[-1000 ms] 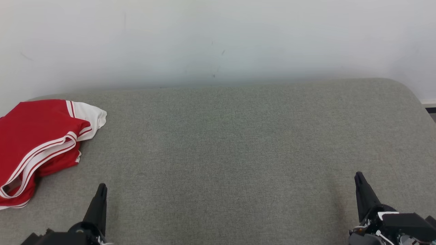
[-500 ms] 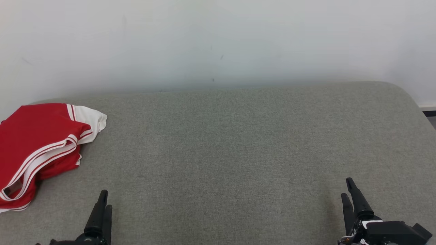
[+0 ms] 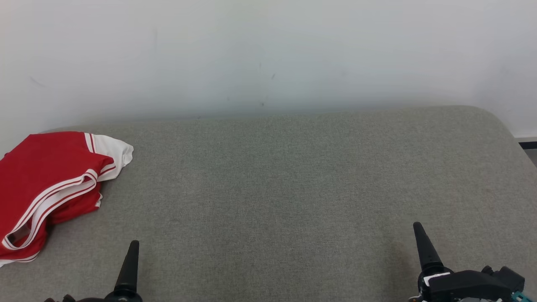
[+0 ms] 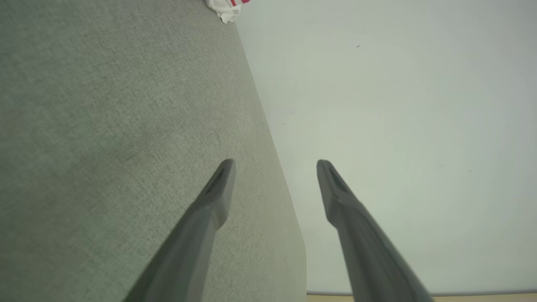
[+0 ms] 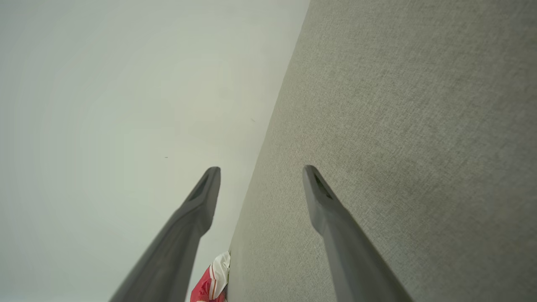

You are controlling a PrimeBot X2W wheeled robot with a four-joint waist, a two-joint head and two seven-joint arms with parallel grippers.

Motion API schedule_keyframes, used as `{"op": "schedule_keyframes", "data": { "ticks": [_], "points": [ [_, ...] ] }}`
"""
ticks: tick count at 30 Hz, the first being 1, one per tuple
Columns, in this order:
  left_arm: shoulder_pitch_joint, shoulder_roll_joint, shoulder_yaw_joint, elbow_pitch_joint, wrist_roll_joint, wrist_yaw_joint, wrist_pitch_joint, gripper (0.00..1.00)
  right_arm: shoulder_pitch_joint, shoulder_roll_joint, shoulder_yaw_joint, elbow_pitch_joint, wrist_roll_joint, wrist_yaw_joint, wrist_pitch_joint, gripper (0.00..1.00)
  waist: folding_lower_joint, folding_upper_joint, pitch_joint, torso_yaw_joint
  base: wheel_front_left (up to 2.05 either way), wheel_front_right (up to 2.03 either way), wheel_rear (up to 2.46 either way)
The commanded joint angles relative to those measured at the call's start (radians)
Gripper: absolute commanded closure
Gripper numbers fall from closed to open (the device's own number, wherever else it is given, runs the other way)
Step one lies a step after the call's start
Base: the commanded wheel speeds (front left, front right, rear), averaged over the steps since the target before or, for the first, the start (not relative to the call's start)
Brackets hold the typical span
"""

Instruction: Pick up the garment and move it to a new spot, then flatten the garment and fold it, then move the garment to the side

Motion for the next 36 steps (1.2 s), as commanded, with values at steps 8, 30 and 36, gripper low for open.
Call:
{"op": "schedule_keyframes", "data": {
  "ticks": [8, 30, 36],
  "points": [
    [0.007, 0.007, -0.026, -0.017, 0.183, 0.026, -0.040, 0.00, -0.035, -0.003, 0.028, 0.017, -0.228, -0.001, -0.036, 0.00, -0.0001, 0.0000, -0.012, 0.000, 0.00, 0.00, 0.00],
    [0.047, 0.028, -0.088, -0.019, 0.578, 0.079, -0.116, 0.00, 0.003, -0.004, 0.054, -0.017, -0.585, -0.001, -0.040, 0.00, -0.0002, 0.0000, -0.050, -0.001, 0.00, 0.00, 0.00],
    [0.050, 0.030, -0.096, -0.021, 0.644, 0.082, -0.130, 0.00, 0.007, -0.004, 0.058, -0.020, -0.645, -0.001, -0.043, 0.00, -0.0002, 0.0000, -0.057, 0.000, 0.00, 0.00, 0.00]
  ]
}}
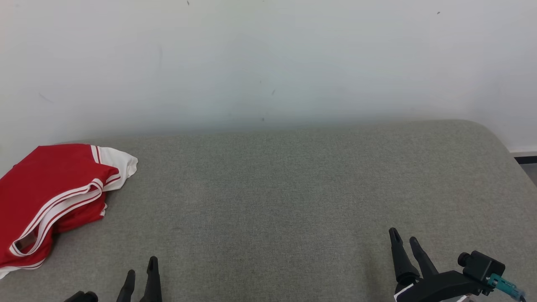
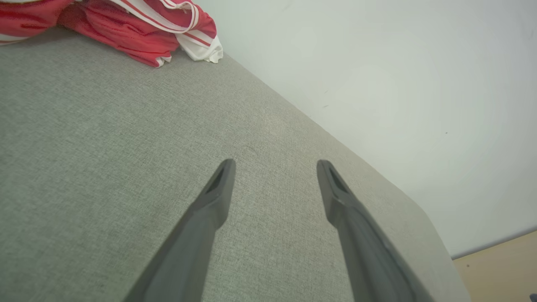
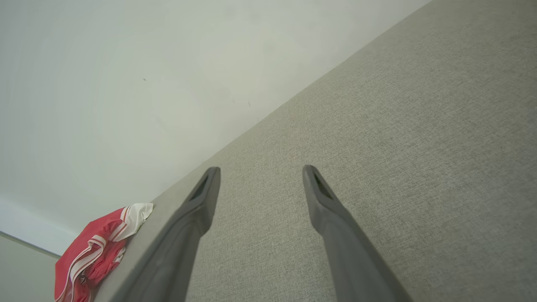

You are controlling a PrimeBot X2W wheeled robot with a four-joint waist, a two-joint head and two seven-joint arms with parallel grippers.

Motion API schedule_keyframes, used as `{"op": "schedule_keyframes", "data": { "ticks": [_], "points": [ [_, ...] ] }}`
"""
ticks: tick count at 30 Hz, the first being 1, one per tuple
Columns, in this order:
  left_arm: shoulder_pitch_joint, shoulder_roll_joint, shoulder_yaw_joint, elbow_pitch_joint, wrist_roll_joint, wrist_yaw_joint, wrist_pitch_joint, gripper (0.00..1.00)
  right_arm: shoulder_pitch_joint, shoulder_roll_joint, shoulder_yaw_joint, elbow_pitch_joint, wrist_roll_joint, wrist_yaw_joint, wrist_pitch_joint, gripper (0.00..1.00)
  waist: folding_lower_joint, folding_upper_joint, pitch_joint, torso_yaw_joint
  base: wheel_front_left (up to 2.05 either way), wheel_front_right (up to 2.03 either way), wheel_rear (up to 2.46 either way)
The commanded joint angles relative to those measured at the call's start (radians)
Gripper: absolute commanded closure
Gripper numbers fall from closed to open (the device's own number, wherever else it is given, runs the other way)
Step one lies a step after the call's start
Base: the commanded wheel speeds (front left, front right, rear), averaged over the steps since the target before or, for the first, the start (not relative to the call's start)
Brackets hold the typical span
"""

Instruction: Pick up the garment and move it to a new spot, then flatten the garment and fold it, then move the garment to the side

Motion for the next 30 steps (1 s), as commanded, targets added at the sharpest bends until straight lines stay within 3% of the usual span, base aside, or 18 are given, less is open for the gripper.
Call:
{"op": "schedule_keyframes", "data": {
  "ticks": [1, 30],
  "points": [
    [-0.002, 0.008, -0.002, -0.012, 0.027, -0.001, -0.011, 0.00, -0.004, -0.004, 0.004, -0.011, -0.027, -0.001, -0.006, 0.00, -0.0001, 0.0000, -0.001, 0.000, 0.00, 0.00, 0.00],
    [-0.016, 0.015, -0.030, 0.010, 0.337, 0.022, -0.083, 0.00, 0.005, -0.004, 0.032, 0.015, -0.292, -0.002, -0.032, 0.00, -0.0001, 0.0000, -0.029, 0.004, 0.00, 0.00, 0.00]
  ]
}}
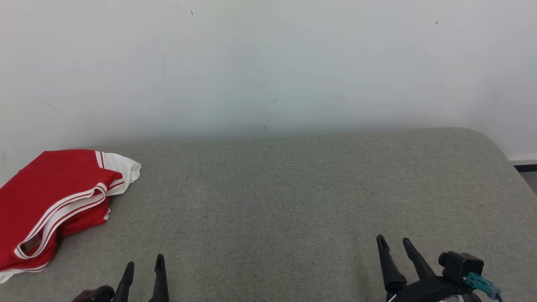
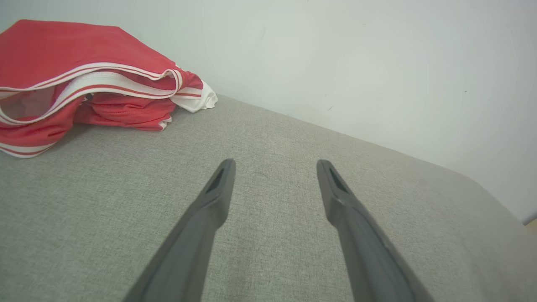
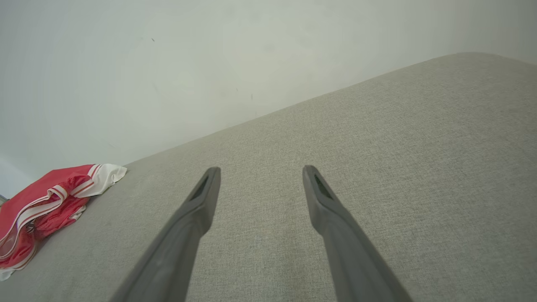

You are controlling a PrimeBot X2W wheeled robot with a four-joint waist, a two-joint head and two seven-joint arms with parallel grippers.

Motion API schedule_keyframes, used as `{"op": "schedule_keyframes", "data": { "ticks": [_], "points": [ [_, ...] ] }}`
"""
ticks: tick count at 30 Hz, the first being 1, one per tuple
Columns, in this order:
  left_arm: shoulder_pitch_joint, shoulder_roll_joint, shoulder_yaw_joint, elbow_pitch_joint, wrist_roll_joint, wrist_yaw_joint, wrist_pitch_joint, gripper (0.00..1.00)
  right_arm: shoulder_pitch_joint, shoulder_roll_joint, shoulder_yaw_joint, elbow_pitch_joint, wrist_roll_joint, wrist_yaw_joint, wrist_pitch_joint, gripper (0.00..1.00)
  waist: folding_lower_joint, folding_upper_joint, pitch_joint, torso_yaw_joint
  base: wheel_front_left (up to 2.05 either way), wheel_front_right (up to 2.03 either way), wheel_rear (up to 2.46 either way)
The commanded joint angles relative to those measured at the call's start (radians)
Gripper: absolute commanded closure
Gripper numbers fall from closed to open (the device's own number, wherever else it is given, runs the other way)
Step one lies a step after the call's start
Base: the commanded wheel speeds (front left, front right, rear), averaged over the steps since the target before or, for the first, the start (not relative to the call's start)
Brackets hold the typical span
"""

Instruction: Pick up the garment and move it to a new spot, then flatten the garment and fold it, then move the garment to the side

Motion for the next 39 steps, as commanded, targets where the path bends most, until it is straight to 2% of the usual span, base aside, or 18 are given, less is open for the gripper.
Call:
{"op": "schedule_keyframes", "data": {
  "ticks": [1, 24, 32, 39],
  "points": [
    [-0.008, 0.006, -0.002, -0.001, 0.025, 0.001, -0.009, 0.00, 0.002, -0.003, 0.003, -0.001, -0.023, -0.002, -0.009, 0.00, 0.0000, 0.0000, -0.002, -0.001, 0.00, 0.00, 0.00],
    [0.003, -0.002, -0.004, 0.028, 0.167, 0.006, -0.052, 0.00, 0.000, -0.003, 0.026, 0.018, -0.184, -0.002, -0.035, 0.00, -0.0001, 0.0000, -0.028, -0.004, 0.00, 0.00, 0.00],
    [0.009, -0.007, 0.000, 0.046, 0.192, 0.010, -0.066, 0.00, 0.002, -0.004, 0.037, 0.028, -0.231, -0.002, -0.043, 0.00, -0.0001, 0.0000, -0.039, -0.006, 0.00, 0.00, 0.00],
    [0.015, -0.009, 0.004, 0.052, 0.182, 0.005, -0.065, 0.00, 0.008, -0.004, 0.039, 0.029, -0.226, -0.002, -0.041, 0.00, -0.0001, 0.0000, -0.042, -0.007, 0.00, 0.00, 0.00]
  ]
}}
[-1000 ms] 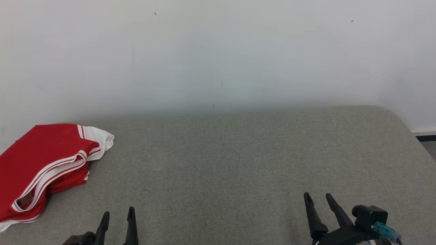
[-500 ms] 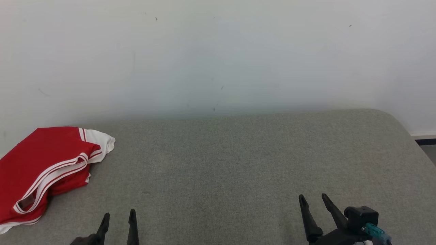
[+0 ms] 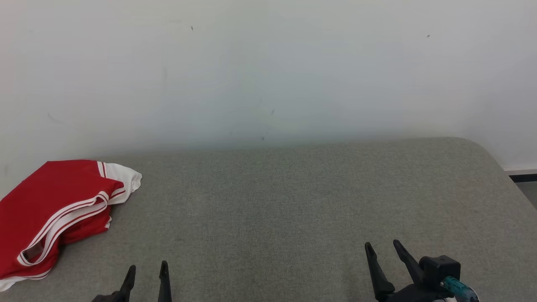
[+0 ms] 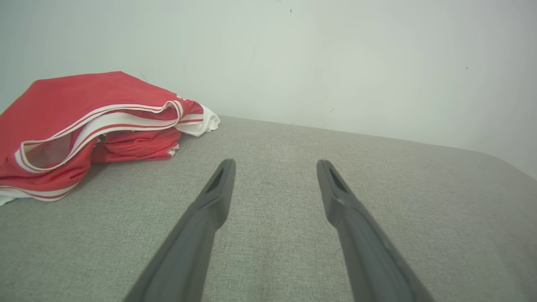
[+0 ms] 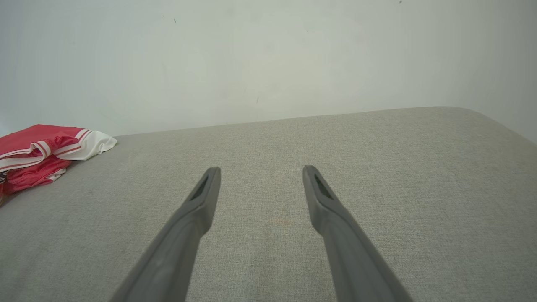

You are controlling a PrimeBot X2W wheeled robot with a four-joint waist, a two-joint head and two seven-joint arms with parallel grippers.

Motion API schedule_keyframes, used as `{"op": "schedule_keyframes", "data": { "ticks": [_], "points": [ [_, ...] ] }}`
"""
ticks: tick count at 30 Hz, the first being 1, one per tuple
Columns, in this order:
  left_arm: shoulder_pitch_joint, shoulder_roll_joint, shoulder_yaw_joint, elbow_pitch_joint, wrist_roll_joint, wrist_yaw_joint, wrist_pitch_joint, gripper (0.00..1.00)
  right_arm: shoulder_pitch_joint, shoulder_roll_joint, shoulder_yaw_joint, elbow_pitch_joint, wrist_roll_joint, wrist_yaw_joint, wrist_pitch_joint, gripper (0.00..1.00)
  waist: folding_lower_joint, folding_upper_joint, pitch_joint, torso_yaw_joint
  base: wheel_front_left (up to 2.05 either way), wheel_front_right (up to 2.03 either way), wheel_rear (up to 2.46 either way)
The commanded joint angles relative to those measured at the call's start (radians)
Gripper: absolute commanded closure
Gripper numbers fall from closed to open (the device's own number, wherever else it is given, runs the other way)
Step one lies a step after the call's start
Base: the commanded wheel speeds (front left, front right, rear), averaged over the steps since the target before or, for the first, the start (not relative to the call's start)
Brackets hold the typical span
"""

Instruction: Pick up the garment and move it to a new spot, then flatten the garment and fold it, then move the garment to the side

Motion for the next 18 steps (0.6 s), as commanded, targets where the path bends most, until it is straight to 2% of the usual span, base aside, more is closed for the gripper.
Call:
{"op": "schedule_keyframes", "data": {
  "ticks": [1, 9, 18],
  "points": [
    [0.012, -0.001, 0.003, 0.003, 0.000, -0.002, -0.003, 0.00, 0.009, -0.003, 0.002, 0.001, -0.004, -0.002, -0.001, 0.00, 0.0000, 0.0000, 0.000, 0.001, 0.00, 0.00, 0.00],
    [0.012, -0.002, 0.007, -0.003, 0.004, -0.004, -0.003, 0.00, 0.019, -0.003, 0.001, -0.005, 0.001, -0.002, -0.005, 0.00, 0.0000, 0.0000, 0.003, 0.020, 0.00, 0.00, 0.00],
    [0.035, 0.012, 0.026, -0.038, 0.016, 0.008, -0.002, 0.00, 0.033, -0.003, -0.005, -0.007, 0.011, -0.002, -0.018, 0.00, 0.0000, 0.0000, 0.019, 0.131, 0.00, 0.00, 0.00]
  ]
}}
